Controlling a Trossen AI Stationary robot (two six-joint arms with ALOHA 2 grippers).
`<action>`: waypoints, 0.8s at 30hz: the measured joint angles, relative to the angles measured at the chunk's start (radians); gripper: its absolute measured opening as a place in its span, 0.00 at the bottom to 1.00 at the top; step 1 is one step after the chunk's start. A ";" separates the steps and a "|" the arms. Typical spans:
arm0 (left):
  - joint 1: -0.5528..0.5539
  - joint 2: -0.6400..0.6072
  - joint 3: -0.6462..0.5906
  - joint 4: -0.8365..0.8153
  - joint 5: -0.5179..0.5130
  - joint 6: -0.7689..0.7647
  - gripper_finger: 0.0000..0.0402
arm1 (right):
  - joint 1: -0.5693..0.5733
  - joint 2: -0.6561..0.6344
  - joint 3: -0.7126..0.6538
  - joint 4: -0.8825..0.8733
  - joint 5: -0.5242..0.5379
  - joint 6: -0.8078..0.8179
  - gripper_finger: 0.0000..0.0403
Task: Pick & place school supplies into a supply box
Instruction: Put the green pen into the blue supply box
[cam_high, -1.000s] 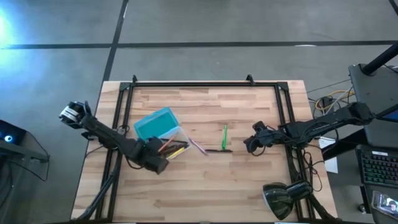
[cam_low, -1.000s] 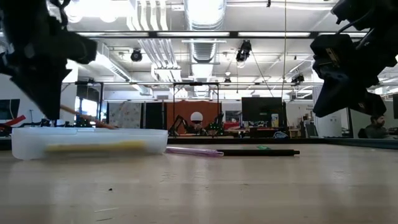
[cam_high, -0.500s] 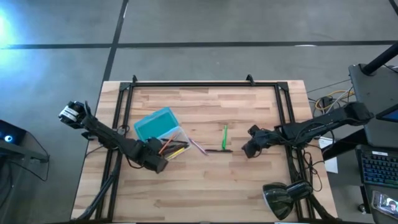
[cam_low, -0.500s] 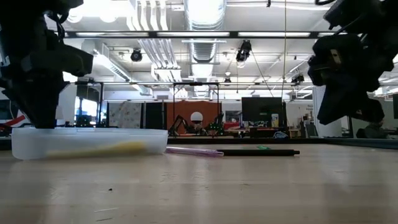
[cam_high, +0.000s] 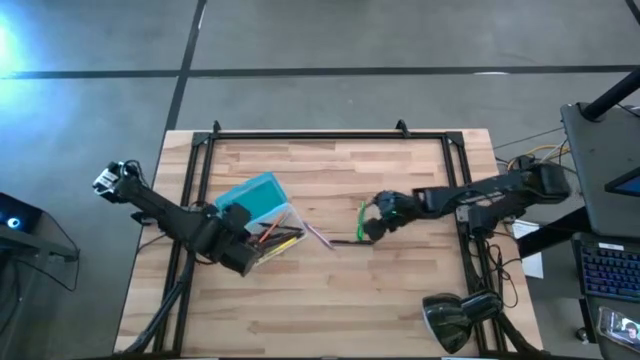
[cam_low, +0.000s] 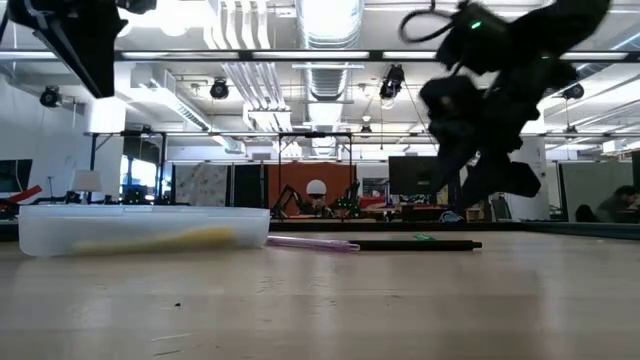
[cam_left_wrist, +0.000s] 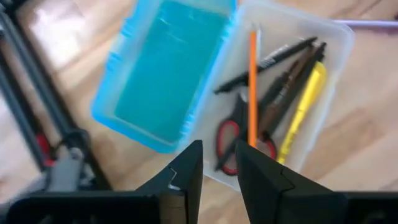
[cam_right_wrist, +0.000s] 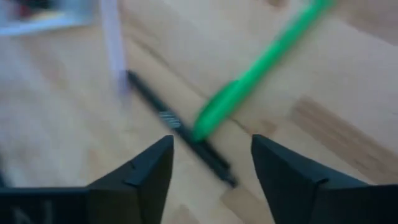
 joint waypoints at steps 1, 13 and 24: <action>0.000 -0.011 0.001 -0.018 -0.014 0.001 0.20 | -0.009 0.042 0.036 -0.051 0.000 0.009 0.53; -0.002 -0.274 -0.128 0.016 -0.196 0.037 0.20 | -0.024 0.312 0.342 -0.322 0.097 0.164 0.66; 0.002 -0.528 -0.306 0.051 -0.282 0.132 0.20 | -0.036 0.488 0.520 -0.513 0.153 0.308 0.59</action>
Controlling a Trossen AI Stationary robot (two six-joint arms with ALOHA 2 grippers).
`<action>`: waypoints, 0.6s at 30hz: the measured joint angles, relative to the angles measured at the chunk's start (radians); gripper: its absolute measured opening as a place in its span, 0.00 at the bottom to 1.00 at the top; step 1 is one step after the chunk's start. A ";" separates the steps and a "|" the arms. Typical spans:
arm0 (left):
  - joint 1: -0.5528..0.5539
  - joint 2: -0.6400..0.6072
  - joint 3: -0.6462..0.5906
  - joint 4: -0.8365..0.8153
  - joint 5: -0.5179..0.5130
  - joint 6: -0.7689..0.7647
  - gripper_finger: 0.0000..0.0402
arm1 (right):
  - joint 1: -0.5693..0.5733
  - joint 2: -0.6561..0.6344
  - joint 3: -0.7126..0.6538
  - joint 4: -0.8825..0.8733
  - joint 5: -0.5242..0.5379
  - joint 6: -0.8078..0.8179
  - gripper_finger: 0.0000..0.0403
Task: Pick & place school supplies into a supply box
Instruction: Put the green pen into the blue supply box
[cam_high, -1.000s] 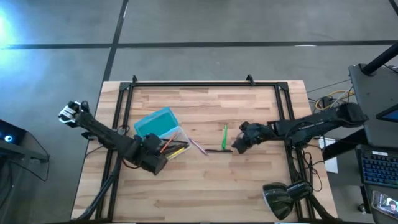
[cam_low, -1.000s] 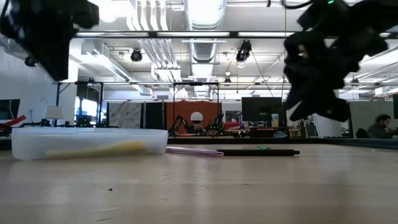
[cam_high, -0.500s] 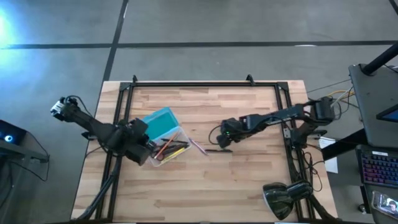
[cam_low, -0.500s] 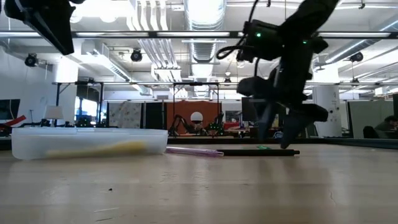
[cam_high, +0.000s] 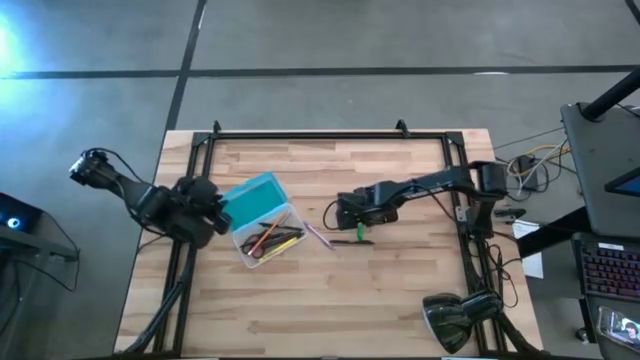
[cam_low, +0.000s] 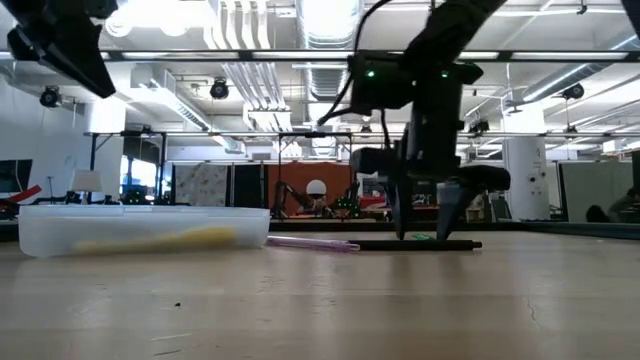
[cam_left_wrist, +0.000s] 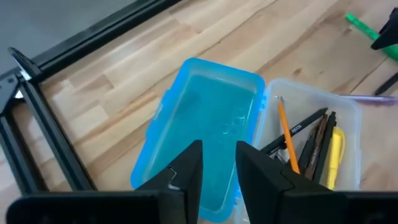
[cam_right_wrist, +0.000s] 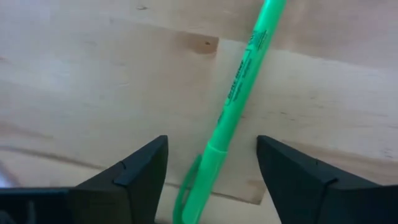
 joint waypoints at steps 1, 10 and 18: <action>0.000 -0.024 -0.018 0.006 -0.001 0.000 0.20 | 0.001 0.022 0.035 -0.049 0.026 0.001 0.57; 0.000 -0.192 -0.129 0.035 0.000 0.015 0.20 | -0.002 0.210 0.237 -0.249 0.062 -0.089 0.38; 0.000 -0.247 -0.135 0.036 0.001 0.083 0.20 | -0.002 0.232 0.275 -0.244 0.040 -0.173 0.06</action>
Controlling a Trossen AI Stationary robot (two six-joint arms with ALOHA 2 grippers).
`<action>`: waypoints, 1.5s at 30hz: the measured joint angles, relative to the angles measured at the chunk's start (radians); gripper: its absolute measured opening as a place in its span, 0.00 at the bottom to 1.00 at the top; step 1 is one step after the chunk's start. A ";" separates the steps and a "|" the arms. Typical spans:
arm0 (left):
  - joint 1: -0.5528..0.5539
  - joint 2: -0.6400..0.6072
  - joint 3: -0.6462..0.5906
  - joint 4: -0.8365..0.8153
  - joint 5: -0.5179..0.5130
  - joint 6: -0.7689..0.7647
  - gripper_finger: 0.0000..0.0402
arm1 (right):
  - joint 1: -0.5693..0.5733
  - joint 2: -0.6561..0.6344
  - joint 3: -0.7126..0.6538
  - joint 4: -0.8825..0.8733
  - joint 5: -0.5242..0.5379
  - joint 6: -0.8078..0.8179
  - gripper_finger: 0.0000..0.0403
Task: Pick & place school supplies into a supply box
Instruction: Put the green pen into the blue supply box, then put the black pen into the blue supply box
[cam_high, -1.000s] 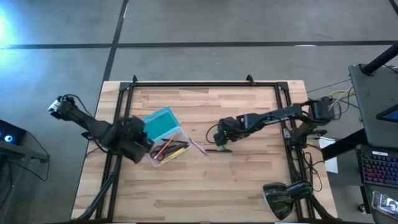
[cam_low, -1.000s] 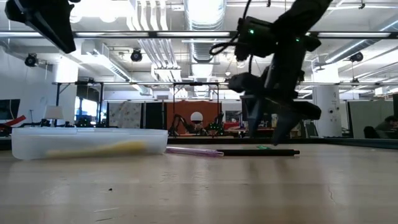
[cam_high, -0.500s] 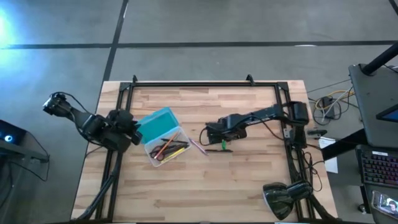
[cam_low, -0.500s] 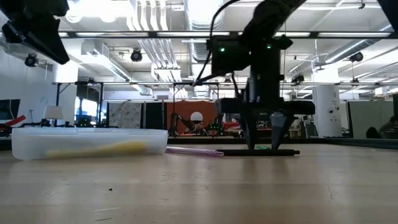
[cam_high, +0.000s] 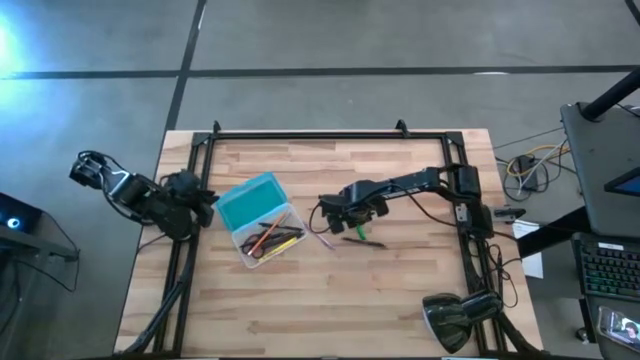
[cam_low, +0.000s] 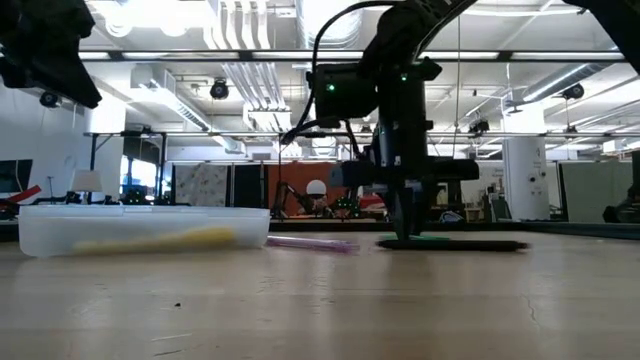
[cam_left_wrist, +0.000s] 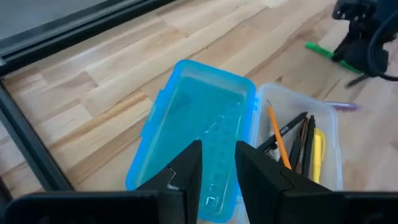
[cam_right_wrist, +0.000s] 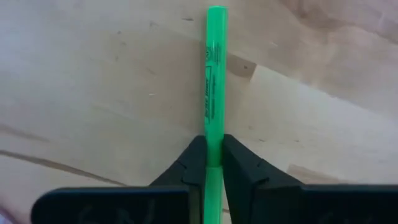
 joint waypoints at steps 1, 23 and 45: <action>0.000 -0.002 0.000 0.000 -0.002 0.001 0.20 | 0.000 -0.009 0.002 0.000 0.006 -0.017 0.05; -0.002 0.000 0.038 0.043 -0.024 -0.155 0.20 | -0.010 0.081 0.507 0.355 -0.115 -1.078 0.05; -0.003 -0.009 0.159 -0.014 -0.080 -0.066 0.20 | 0.051 0.383 0.935 0.087 -0.215 -1.226 0.23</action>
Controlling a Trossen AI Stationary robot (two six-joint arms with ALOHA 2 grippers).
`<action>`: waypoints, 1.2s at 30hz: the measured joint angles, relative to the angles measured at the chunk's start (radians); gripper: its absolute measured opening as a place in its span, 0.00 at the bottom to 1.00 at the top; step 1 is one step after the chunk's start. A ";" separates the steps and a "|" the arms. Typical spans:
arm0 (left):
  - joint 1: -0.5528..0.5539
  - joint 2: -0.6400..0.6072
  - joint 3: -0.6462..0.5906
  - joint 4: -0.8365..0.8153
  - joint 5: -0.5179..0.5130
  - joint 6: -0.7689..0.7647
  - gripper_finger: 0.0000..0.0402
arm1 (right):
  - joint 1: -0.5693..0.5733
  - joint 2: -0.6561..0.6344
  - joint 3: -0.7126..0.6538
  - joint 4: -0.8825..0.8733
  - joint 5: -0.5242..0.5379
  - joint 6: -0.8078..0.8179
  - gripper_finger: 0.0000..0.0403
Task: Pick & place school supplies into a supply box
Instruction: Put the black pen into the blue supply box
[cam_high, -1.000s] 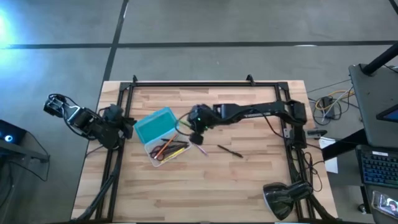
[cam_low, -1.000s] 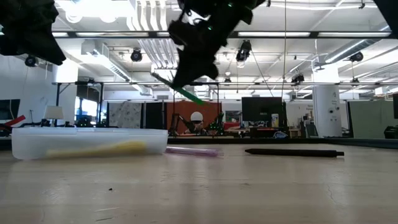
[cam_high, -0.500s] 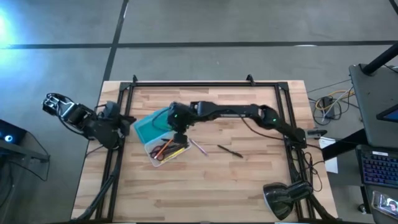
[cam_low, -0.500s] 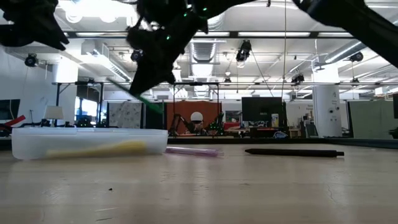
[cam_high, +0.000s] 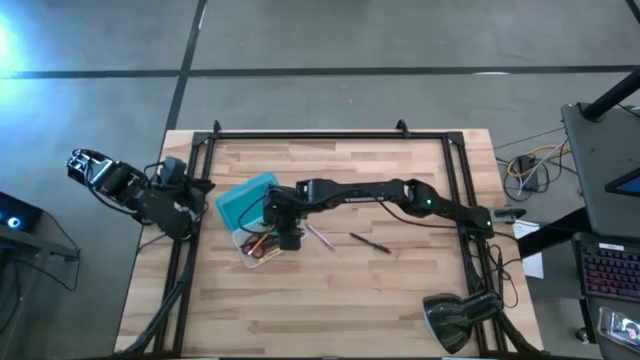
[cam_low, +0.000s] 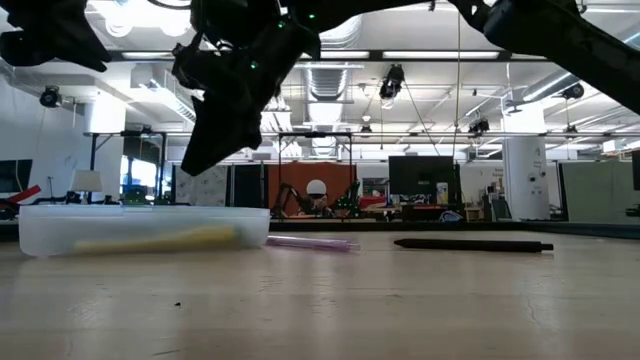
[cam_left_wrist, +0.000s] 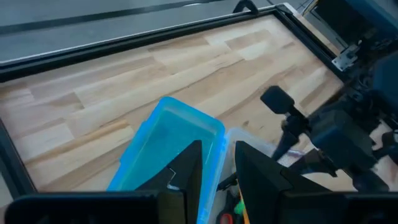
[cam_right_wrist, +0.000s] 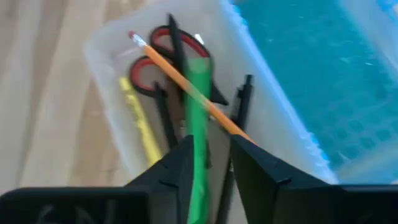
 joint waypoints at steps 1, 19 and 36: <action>0.000 0.000 0.000 -0.002 0.000 0.000 0.20 | -0.001 0.000 0.000 0.000 0.001 0.000 0.25; 0.000 0.000 -0.002 -0.047 -0.001 0.006 0.20 | 0.017 -0.086 -0.016 -0.365 0.240 0.204 0.42; 0.000 0.000 -0.082 -0.024 -0.017 0.006 0.20 | 0.067 -0.322 -0.484 0.142 0.594 0.634 0.35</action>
